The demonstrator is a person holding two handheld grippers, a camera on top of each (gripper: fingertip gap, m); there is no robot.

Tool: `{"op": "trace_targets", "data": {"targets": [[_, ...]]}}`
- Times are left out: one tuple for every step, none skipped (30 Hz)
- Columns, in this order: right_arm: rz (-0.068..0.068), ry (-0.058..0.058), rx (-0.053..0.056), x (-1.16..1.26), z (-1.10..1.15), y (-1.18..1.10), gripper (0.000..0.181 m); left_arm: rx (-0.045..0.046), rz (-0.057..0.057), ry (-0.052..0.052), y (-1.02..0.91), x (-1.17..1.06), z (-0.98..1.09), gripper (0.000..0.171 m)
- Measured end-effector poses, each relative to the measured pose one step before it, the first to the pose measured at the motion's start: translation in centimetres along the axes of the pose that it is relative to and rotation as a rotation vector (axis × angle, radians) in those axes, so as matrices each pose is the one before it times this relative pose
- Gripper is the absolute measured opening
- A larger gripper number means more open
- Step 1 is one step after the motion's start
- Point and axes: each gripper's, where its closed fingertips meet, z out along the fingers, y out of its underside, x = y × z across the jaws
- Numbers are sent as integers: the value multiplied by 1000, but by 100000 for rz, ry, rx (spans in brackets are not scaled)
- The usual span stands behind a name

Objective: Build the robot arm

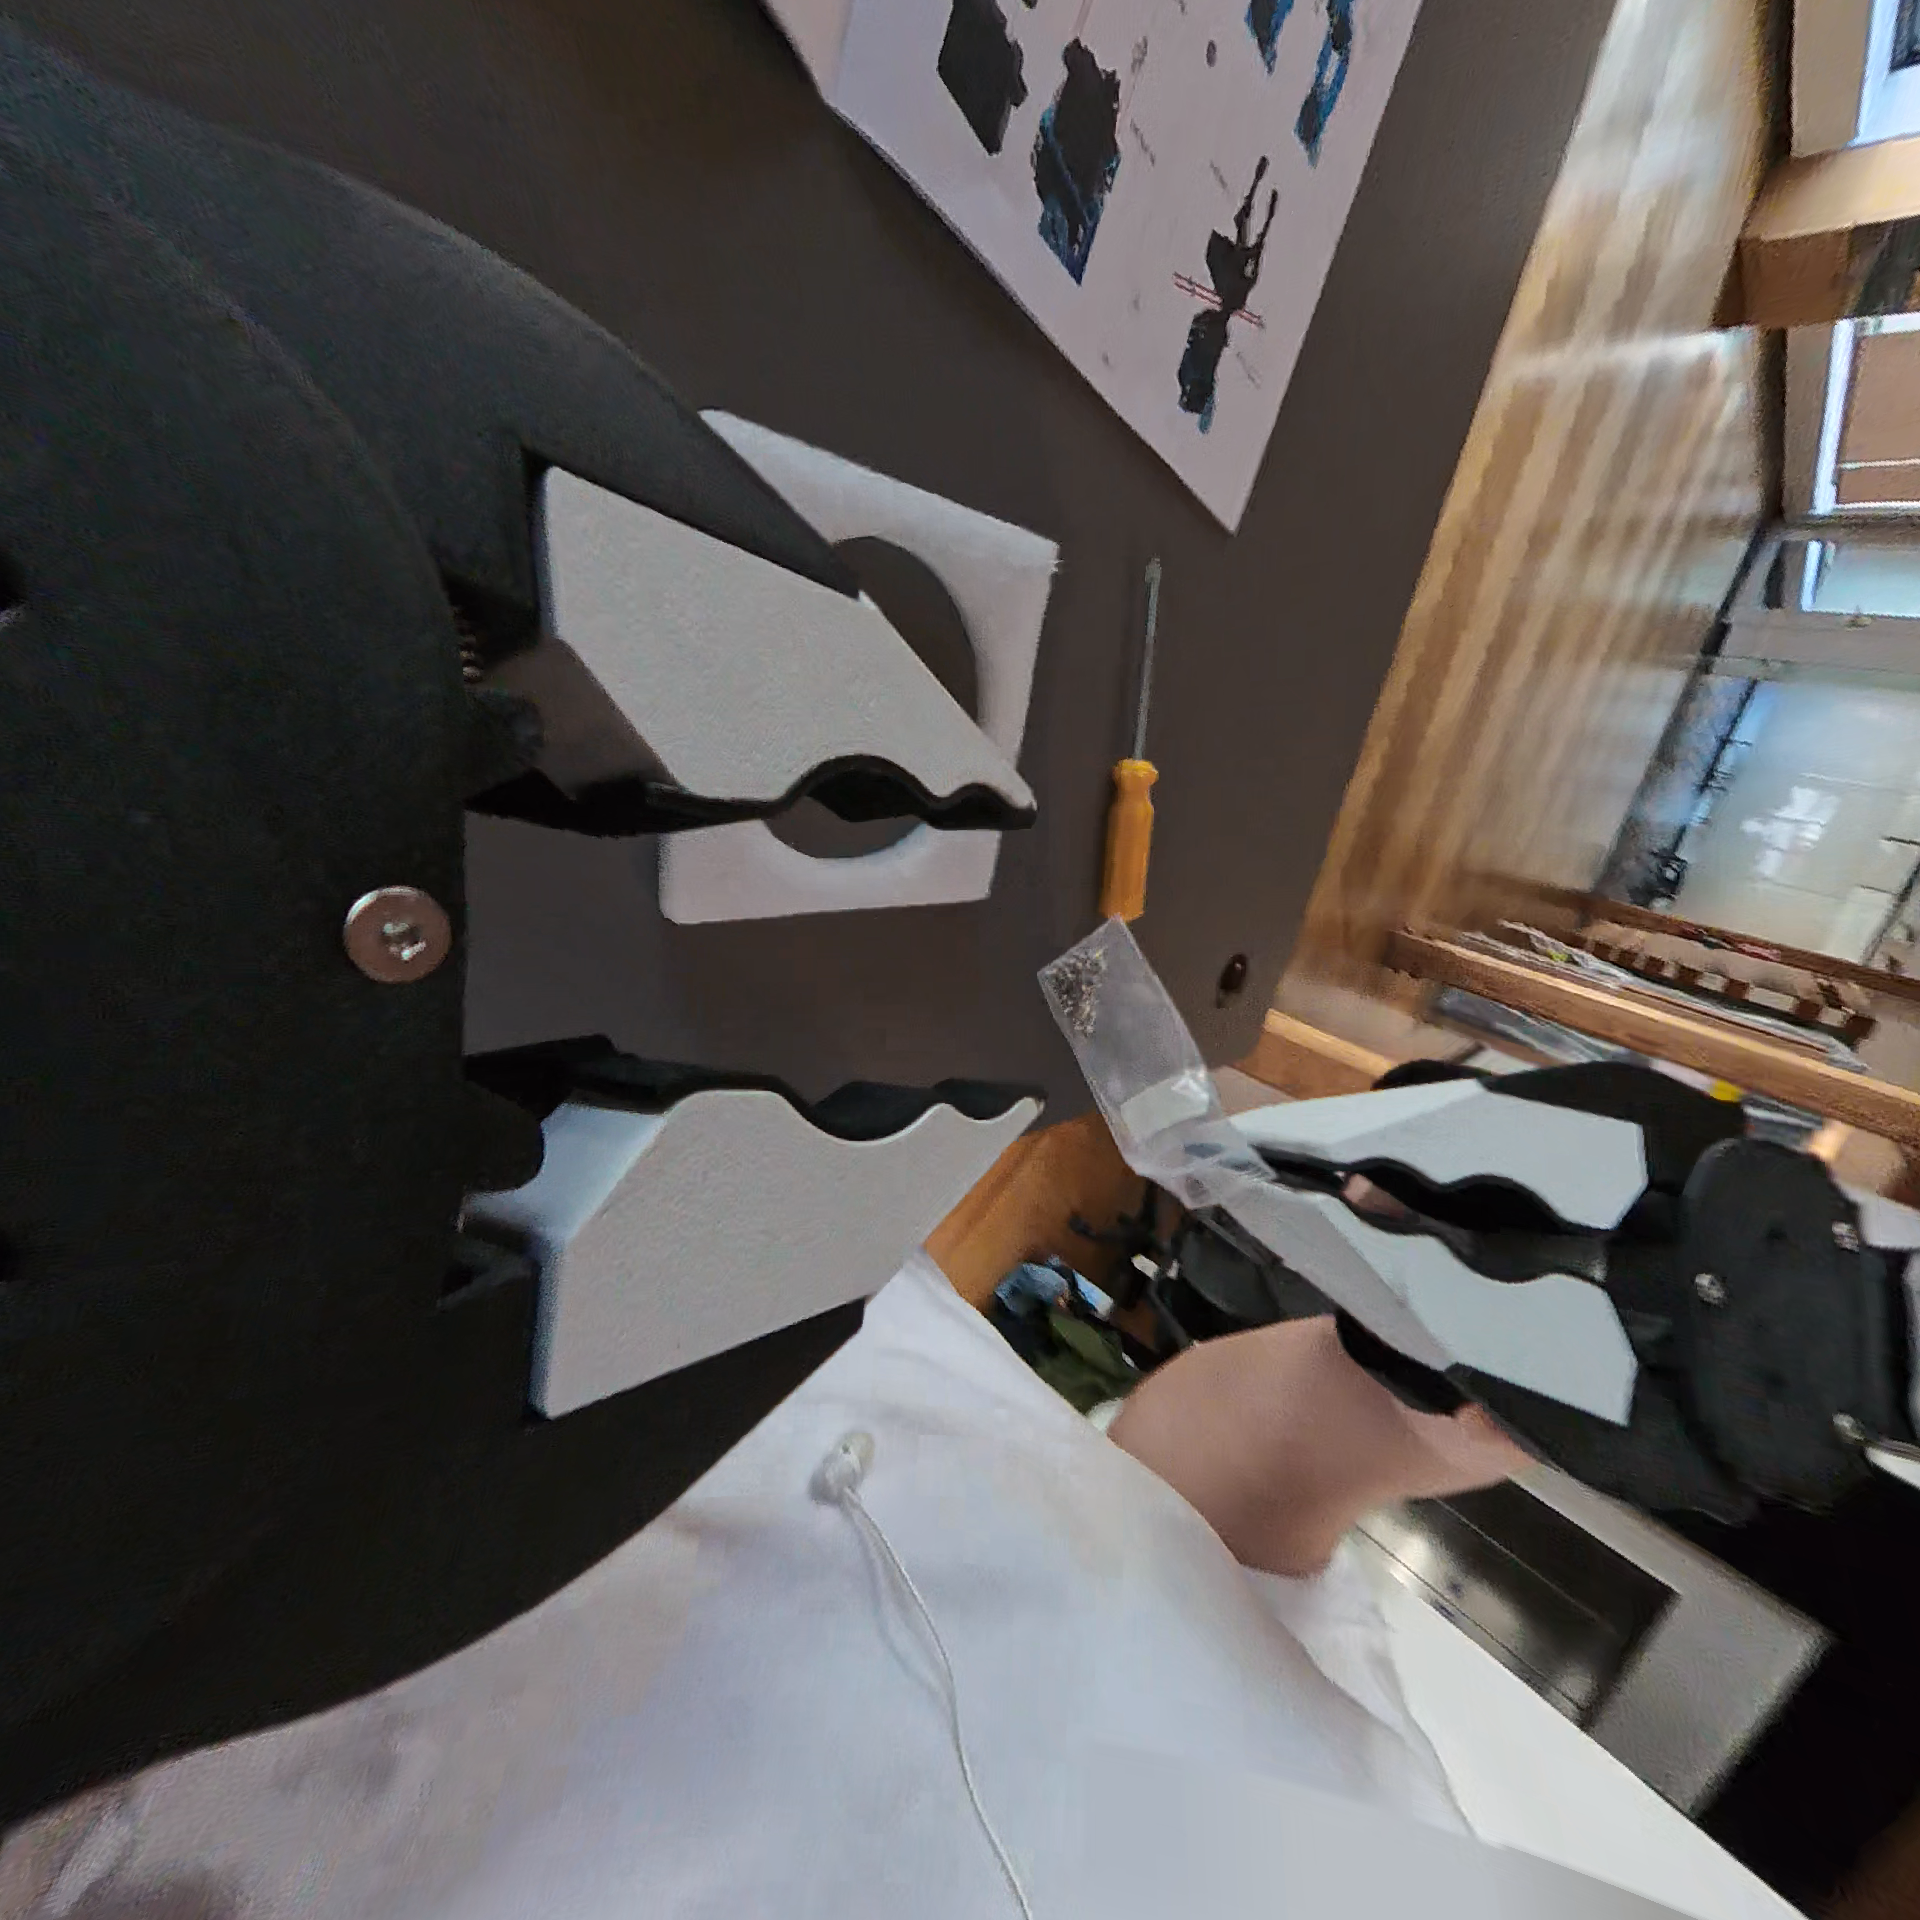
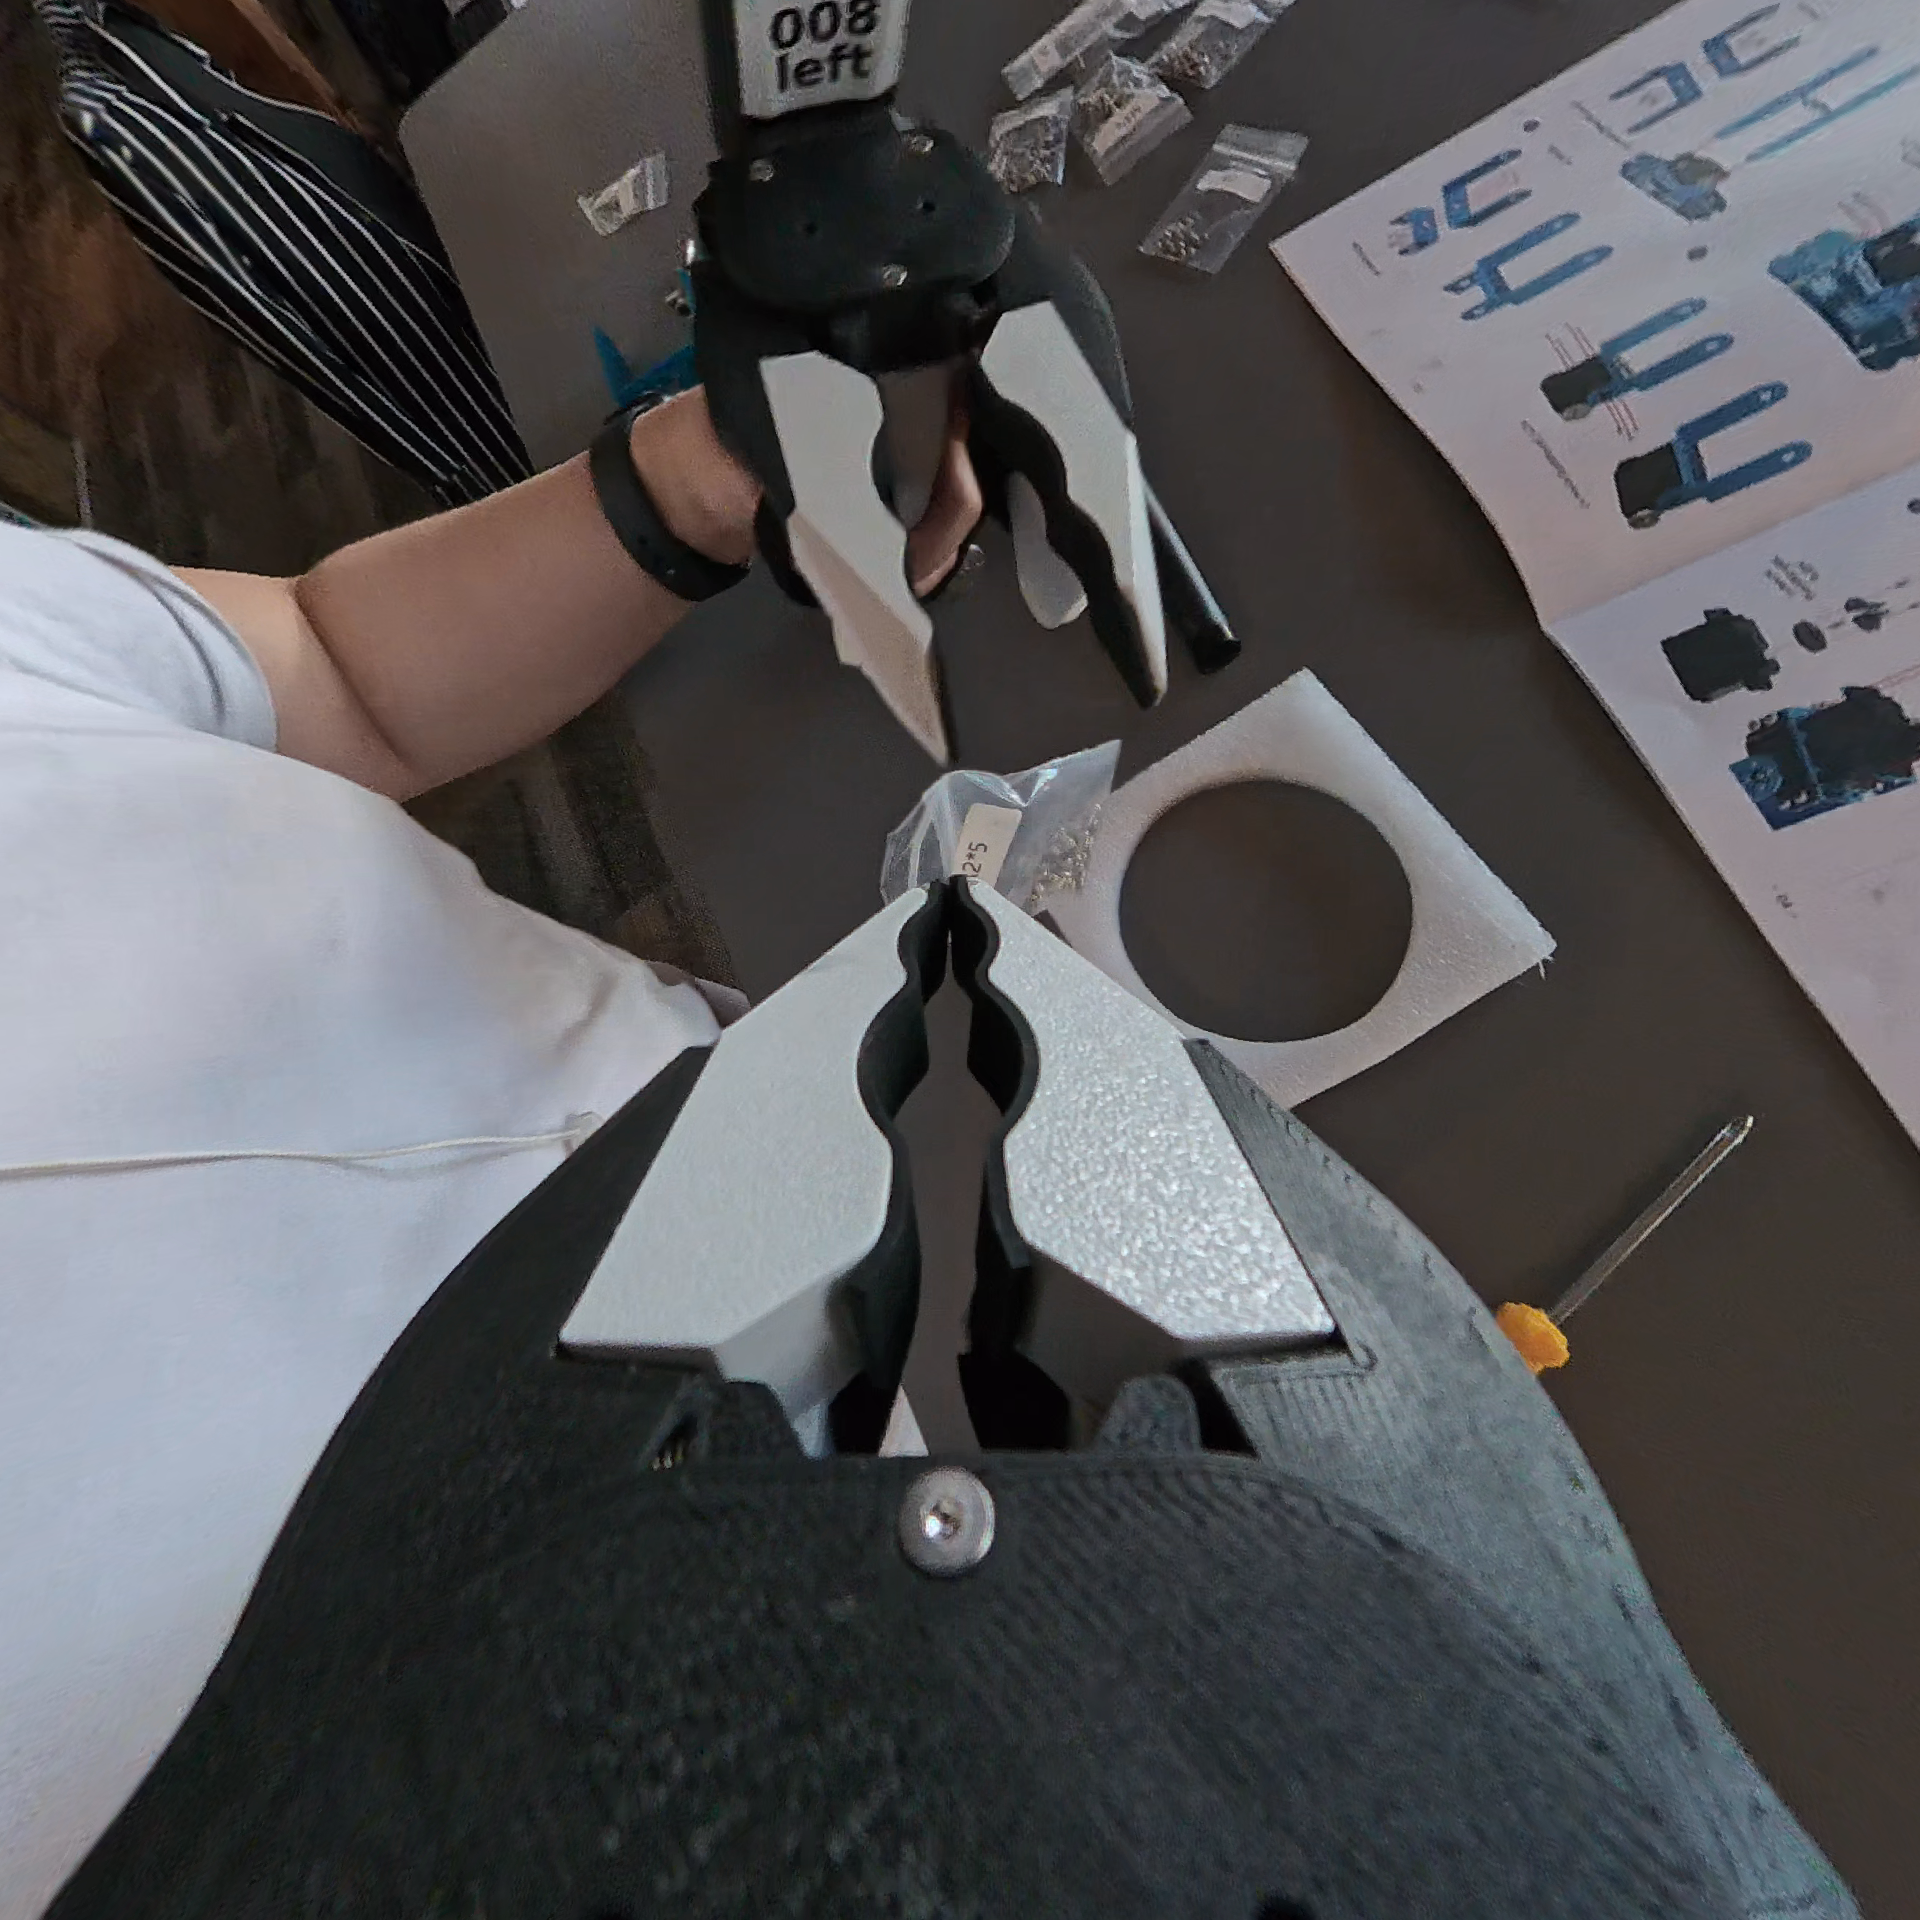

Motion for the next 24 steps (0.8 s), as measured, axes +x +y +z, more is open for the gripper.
{"op": "trace_targets", "data": {"targets": [[-1562,14,-204,-296,-358,-163,0,2129,986,2001,-748,264,-372,39],[-1487,-196,-215,-267,-309,-138,0,447,2583,975,-515,241,-226,30],[-1199,-964,117,-327,-270,-145,0,-1759,3218,-79,-242,169,-69,30],[-453,-836,218,-247,-250,-149,0,-3149,3831,113,-38,250,40,30],[-387,-672,88,-181,-187,-130,0,-3380,4082,572,39,337,118,32],[-540,-582,-22,-145,-141,-98,0,-2524,3599,1081,-52,381,138,33],[-282,-364,72,-107,-109,-116,0,-1764,2734,1544,-66,349,158,30],[-451,-401,225,-132,-80,-127,0,-1127,1563,1349,-84,191,142,26],[-483,-227,140,-103,-49,-107,0,632,237,1647,-255,117,104,25],[-545,-104,33,-93,-17,-80,0,1795,-992,2052,-344,98,62,22],[-487,-98,64,-92,6,-49,0,2150,-1356,1993,-350,95,29,20],[-229,-312,-134,-119,39,-1,0,1831,-787,1396,-251,38,36,20],[-170,-529,-378,-158,43,57,0,620,63,125,-23,-99,79,19],[-327,-443,-174,-162,42,53,0,-534,707,-435,170,-134,107,19],[-127,228,-35,-54,17,25,0,-769,793,539,211,44,159,19],[-194,-58,-88,-90,-8,51,0,-330,410,1170,118,157,179,19],[-86,35,-72,-51,-19,46,0,169,318,1792,7,269,176,16],[55,377,53,14,-37,42,0,497,519,2607,-41,430,156,7],[169,-156,453,-57,-80,1,0,-26,519,1168,10,214,123,1],[325,456,609,39,-120,-13,0,-836,364,-737,140,-88,100,0],[34,1627,342,240,-148,37,0,-795,55,-428,139,-24,61,0],[-36,2016,395,331,-157,69,0,-425,-281,199,84,73,30,0],[474,1805,750,343,-176,18,0,76,-428,-222,28,20,-18,0],[702,2169,1520,398,-221,-67,0,274,-369,-476,32,-12,-56,0]]}}
